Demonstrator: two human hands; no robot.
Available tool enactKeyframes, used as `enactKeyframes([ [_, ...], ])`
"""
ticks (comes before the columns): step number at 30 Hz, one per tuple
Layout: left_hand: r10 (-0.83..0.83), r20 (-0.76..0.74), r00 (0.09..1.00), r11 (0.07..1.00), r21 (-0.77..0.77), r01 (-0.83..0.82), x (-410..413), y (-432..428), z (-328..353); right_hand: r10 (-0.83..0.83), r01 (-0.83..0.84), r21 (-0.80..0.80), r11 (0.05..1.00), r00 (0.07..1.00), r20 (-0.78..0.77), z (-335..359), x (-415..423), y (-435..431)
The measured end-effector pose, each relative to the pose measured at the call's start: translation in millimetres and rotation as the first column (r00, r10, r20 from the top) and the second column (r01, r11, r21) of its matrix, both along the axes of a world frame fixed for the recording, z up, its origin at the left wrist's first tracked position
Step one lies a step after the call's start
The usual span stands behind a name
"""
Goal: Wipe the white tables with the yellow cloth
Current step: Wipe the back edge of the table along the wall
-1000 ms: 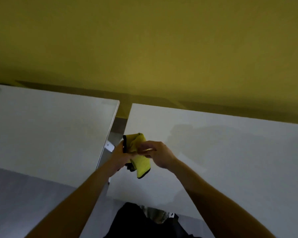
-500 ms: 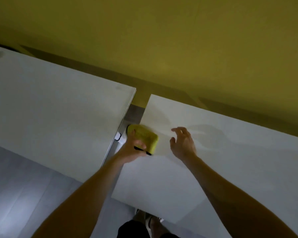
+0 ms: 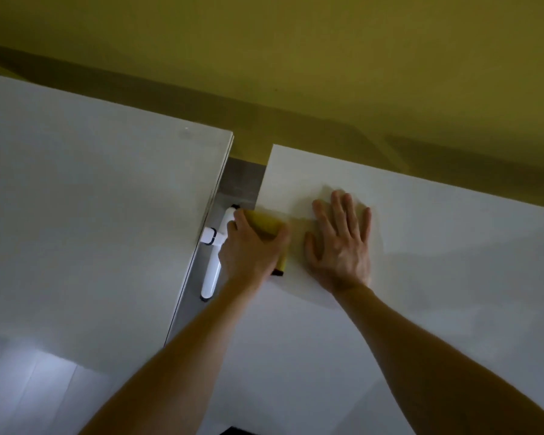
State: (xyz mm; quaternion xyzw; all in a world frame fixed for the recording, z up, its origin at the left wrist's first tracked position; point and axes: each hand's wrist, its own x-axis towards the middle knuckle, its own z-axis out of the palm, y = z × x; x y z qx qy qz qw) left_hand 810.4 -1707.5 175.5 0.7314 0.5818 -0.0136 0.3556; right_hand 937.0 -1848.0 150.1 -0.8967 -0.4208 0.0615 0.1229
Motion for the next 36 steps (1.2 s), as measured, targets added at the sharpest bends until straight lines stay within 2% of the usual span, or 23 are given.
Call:
enactKeyframes([
  [3, 0.111, 0.170, 0.979, 0.973, -0.220, -0.072, 60.1, 61.1, -6.1, 0.018, -0.018, 0.045, 0.999, 1.000, 0.018, -2.6, 0.6, -0.7],
  [6, 0.102, 0.256, 0.961, 0.965, -0.259, -0.033, 96.7, 86.5, -6.8, 0.005, -0.006, 0.049, 0.999, 1.000, 0.020, -3.6, 2.2, -1.3],
  [9, 0.091, 0.286, 0.954, 0.981, -0.192, -0.036, 73.8, 69.7, -6.5, 0.004, -0.005, 0.078, 0.997, 1.000, 0.020, -1.7, 0.7, -0.9],
  [13, -0.096, 0.180, 0.979, 0.994, 0.061, 0.086, 31.8, 43.1, -13.2, 0.007, -0.009, 0.074, 0.997, 1.000, 0.027, 0.0, -2.0, 0.9],
  [16, -0.182, 0.153, 0.971, 0.979, 0.114, 0.166, 68.0, 69.7, -13.1, 0.007, -0.010, 0.085, 0.996, 0.999, 0.031, -0.8, -1.9, 3.6],
  [19, -0.154, 0.168, 0.974, 0.980, 0.153, 0.128, 111.2, 89.6, -11.1, -0.001, -0.002, 0.067, 0.998, 0.999, 0.042, -2.1, -2.9, 4.2],
  [22, -0.194, 0.206, 0.959, 0.952, 0.277, 0.133, 85.1, 67.0, -12.0, 0.004, -0.006, 0.080, 0.997, 0.999, 0.031, -1.7, -2.8, 4.5],
  [27, -0.263, 0.234, 0.936, 0.945, 0.258, 0.202, 17.8, 32.8, -19.3, 0.002, -0.005, 0.088, 0.996, 1.000, 0.029, 0.8, -2.9, 4.2],
  [33, -0.273, 0.191, 0.943, 0.926, 0.316, 0.205, 98.5, 73.6, -18.2, -0.012, 0.007, 0.095, 0.995, 0.999, 0.052, -1.7, -1.0, 3.4],
  [36, -0.330, 0.225, 0.917, 0.892, 0.391, 0.225, 82.7, 63.8, -26.6, -0.003, -0.002, 0.101, 0.995, 0.998, 0.055, -2.2, -0.4, 2.2],
])
